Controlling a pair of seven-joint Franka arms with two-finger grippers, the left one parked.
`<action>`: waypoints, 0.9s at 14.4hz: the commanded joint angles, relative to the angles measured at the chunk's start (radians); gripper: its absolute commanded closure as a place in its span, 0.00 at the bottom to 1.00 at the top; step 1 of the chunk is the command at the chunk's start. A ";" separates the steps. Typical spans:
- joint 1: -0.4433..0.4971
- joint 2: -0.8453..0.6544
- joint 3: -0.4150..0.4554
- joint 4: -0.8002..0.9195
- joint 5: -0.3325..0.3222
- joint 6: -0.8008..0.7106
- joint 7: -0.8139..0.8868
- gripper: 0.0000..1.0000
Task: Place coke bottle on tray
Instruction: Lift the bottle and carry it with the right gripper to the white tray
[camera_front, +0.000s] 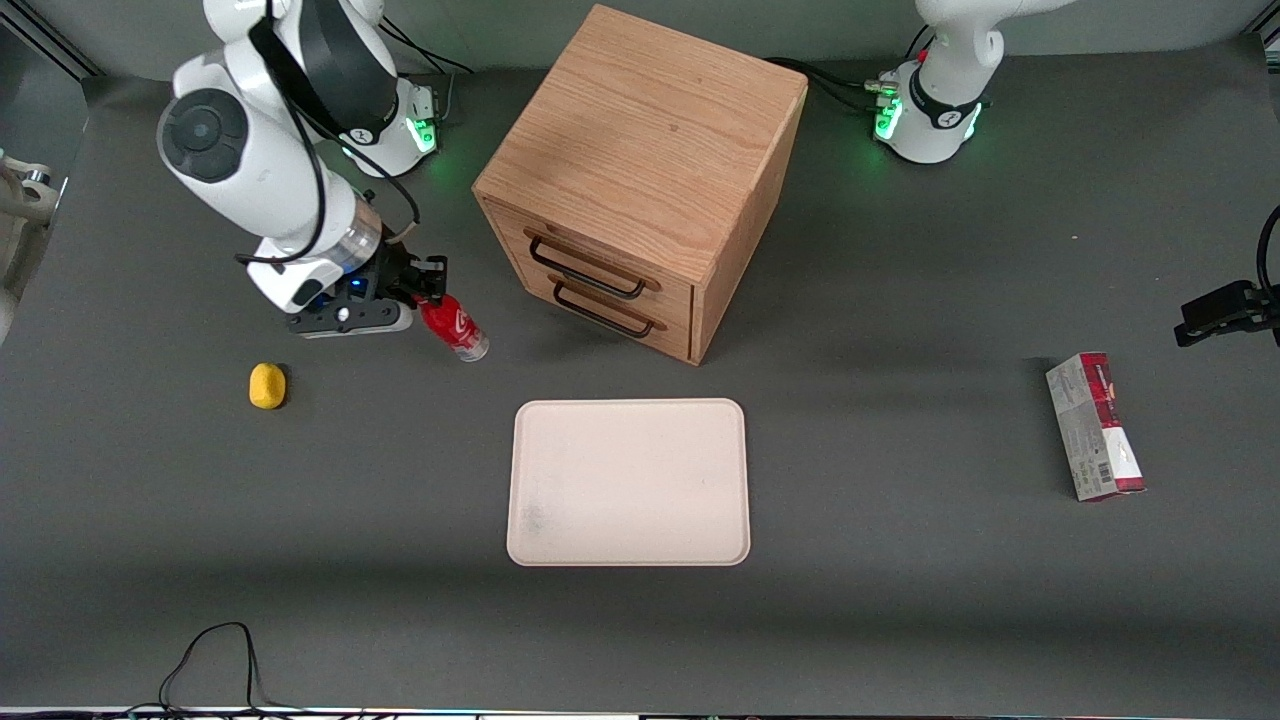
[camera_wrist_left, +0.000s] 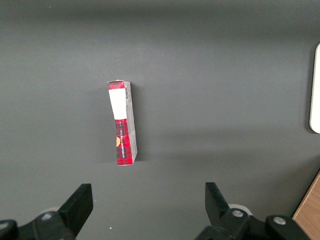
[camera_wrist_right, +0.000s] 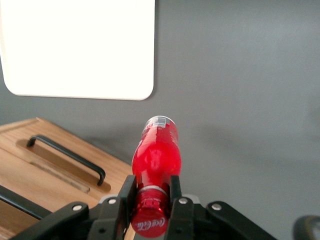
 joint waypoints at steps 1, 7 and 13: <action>-0.009 0.149 0.004 0.288 -0.043 -0.150 -0.004 1.00; -0.010 0.464 0.016 0.819 -0.096 -0.340 -0.003 1.00; -0.003 0.643 0.031 0.955 -0.099 -0.201 0.011 1.00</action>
